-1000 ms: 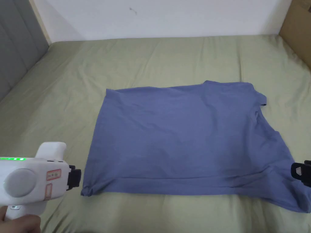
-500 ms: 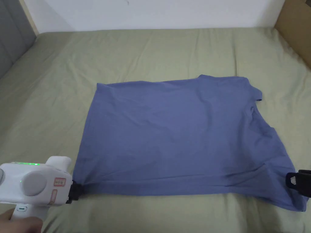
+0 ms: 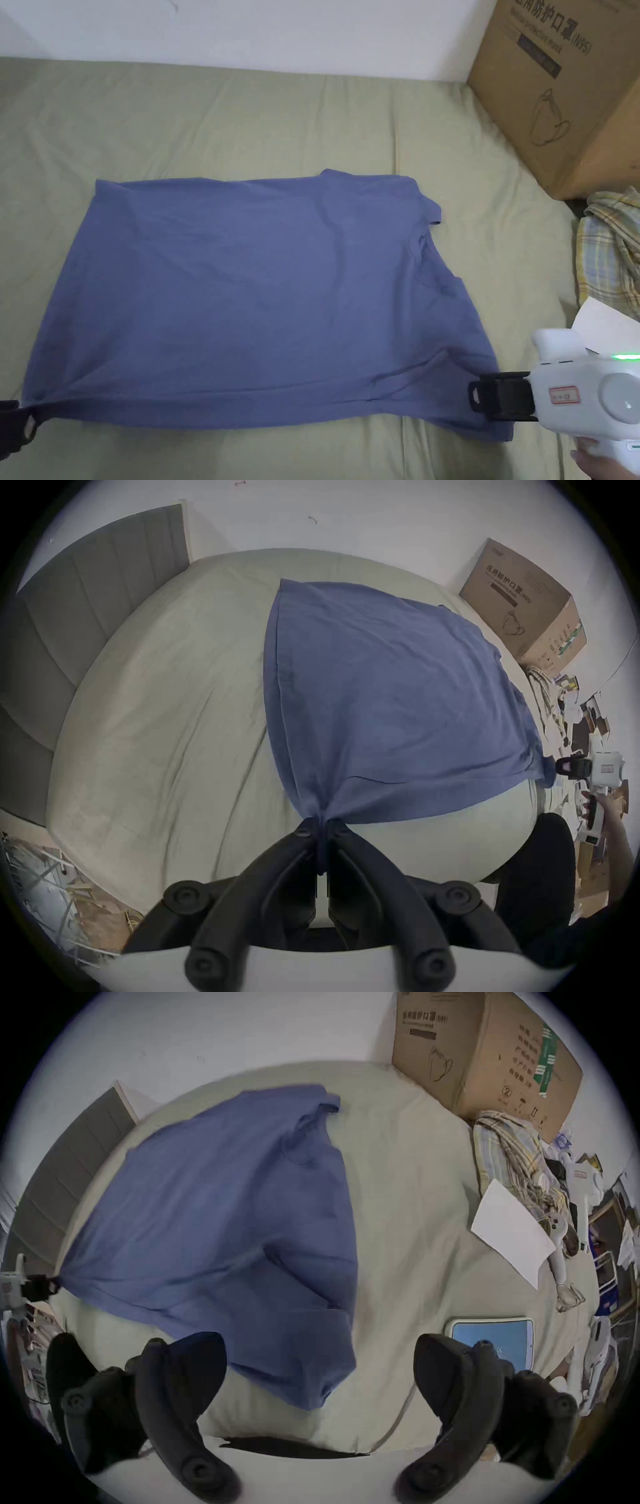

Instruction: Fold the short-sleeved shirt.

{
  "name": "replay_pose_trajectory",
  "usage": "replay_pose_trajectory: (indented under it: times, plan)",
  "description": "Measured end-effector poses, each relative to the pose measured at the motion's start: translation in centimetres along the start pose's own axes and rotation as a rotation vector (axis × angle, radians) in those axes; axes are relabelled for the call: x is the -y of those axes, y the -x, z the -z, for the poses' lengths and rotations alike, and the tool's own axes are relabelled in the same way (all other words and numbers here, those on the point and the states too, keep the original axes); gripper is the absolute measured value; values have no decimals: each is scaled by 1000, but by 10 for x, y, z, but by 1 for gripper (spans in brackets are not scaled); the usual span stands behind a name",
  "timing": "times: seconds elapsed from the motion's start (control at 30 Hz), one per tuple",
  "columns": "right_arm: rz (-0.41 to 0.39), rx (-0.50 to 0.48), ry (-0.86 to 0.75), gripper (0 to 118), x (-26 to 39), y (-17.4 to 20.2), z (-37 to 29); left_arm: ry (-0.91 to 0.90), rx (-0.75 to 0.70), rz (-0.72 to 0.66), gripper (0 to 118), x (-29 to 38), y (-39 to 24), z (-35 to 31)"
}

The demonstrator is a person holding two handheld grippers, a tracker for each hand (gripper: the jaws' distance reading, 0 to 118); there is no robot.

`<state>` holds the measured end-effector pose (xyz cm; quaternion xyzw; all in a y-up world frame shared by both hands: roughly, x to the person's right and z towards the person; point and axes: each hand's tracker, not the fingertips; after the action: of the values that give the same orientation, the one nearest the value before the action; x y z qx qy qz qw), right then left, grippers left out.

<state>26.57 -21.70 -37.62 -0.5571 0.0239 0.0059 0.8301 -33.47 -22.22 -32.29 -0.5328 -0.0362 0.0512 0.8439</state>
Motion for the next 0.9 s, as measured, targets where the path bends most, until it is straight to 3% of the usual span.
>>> replay_pose_trajectory:
  times: [0.07, 0.1, 0.13, 0.17, 0.2, 0.27, 0.63, 0.9]
  plan:
    - [-19, 23, -2, 109, -3, 1, 9, 3, -1, 4, 1, -1, -1, 0]
    - [-32, 11, 0, 97, -3, 1, 12, 4, -5, 6, 1, -1, -1, 0]
    - [-39, 2, -6, 71, -3, 2, 13, 4, -8, 5, 1, -1, -1, 0]
    - [-43, 3, -10, 16, -2, 5, 10, 4, -10, 2, 1, -1, 0, 0]
    - [-46, 3, -18, 3, -1, 5, 11, 4, -6, -4, 1, -1, -1, 0]
    - [-39, -10, -51, 3, 2, 2, 5, 4, -5, -10, 1, 0, 0, -2]
    - [155, -111, -230, 2, 5, -22, -45, -34, 32, -79, 1, -4, 3, -6]
    - [115, -101, -310, 2, -63, -22, -67, -28, 70, -128, 1, -47, 10, 0]
